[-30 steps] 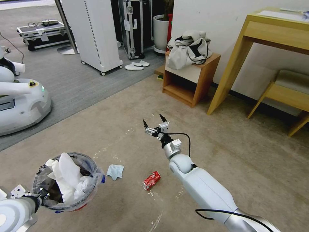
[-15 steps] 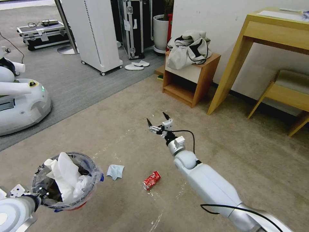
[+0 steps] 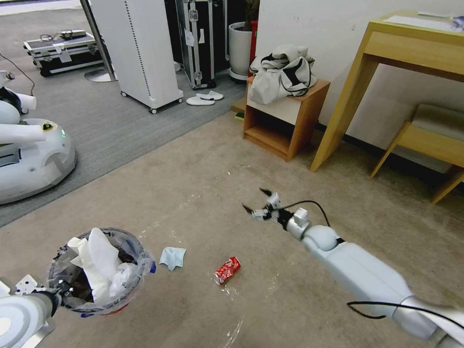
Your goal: Pick up the trash bin and place the garbage on the floor into it.
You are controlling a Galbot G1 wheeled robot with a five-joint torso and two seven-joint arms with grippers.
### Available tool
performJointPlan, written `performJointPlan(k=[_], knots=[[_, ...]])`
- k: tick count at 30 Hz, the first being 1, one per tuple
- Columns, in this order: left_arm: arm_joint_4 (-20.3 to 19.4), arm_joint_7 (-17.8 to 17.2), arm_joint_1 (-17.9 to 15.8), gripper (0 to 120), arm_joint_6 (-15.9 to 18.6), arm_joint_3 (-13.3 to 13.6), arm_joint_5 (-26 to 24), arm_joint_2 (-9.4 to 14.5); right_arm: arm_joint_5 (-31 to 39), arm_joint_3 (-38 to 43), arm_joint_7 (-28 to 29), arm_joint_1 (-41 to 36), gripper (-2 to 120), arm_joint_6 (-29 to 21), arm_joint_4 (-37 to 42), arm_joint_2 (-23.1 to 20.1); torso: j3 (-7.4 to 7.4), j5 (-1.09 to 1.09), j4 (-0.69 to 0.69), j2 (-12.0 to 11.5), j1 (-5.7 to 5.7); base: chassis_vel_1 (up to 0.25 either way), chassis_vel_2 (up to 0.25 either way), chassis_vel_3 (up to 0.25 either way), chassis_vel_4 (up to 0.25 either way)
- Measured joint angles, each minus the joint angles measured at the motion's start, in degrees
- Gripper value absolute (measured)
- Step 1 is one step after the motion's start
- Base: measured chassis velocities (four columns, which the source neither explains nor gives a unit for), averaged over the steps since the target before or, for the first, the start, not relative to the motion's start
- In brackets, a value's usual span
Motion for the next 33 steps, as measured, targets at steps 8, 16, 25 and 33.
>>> performJointPlan(k=[8,16,25,33], knots=[[0.9,0.3,-1.0,0,0.0,0.9,-0.1,1.0,-19.2,-0.8,-18.6,7.7,100,9.5,-13.5,4.7,0.00,-0.06,0.01,0.0,0.00,0.000,0.000,0.000,0.000],[1.3,0.5,-1.2,0,0.1,1.1,-0.3,1.5,-23.2,-2.4,-22.6,9.2,100,11.1,-14.0,6.3,0.00,0.00,0.00,0.0,0.00,0.000,0.000,0.000,0.000],[1.4,0.7,-1.2,0,0.1,1.2,-0.4,1.8,-24.6,-3.5,-23.8,10.0,100,12.2,-13.8,7.1,0.00,-0.01,-0.02,0.0,0.00,0.000,0.000,0.000,0.000],[1.2,0.7,-1.2,0,0.1,1.5,-0.4,1.8,-26.7,-4.4,-24.7,10.4,100,13.1,-14.2,8.6,0.00,-0.02,0.00,0.0,0.00,0.000,0.000,0.000,0.000]])
